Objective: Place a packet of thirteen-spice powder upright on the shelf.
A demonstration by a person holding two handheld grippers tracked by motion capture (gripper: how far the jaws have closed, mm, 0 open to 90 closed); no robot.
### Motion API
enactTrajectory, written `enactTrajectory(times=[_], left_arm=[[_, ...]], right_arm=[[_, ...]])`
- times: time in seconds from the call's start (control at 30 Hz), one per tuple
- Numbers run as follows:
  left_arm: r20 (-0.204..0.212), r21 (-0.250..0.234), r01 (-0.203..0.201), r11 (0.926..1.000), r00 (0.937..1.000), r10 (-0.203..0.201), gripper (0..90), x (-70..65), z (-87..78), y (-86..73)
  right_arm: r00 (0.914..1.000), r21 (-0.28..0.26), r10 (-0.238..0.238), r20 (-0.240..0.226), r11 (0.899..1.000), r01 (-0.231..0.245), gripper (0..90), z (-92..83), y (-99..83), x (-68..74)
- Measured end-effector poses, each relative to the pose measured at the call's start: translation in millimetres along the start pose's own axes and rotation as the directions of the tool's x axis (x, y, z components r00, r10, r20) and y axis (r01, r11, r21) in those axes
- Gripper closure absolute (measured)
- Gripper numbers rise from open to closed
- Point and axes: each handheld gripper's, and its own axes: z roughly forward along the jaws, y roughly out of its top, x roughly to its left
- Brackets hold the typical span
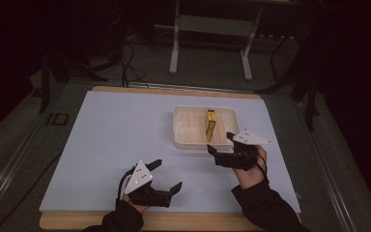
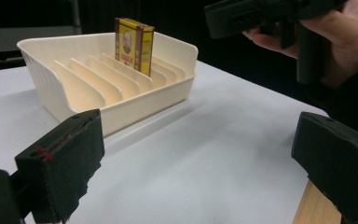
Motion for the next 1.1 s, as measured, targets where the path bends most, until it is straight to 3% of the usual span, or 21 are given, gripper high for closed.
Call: enactTrajectory(times=[0.47, 0.53, 1.1], left_arm=[[-0.001, 0.001, -0.001, 1.0000, 1.0000, 0.001, 3.2, 0.4, -1.1, -0.1], [-0.001, -0.001, -0.004, 1.0000, 1.0000, 0.004, 3.2, 0.2, -1.3, 0.2], [0.003, 0.000, -0.006, 1.0000, 1.0000, 0.006, 3.3, -0.3, -1.9, 0.5]], right_arm=[[0.9982, 0.001, -0.019, -0.058, 1.000, 0.019, 14.2, -26.9, -17.1, 2.5], [0.9971, 0.001, -0.040, -0.064, 0.999, 0.040, 14.1, -31.6, -18.9, 4.7], [0.9928, 0.027, -0.061, -0.103, 0.998, 0.064, 13.6, -48.0, -40.9, 7.9]])
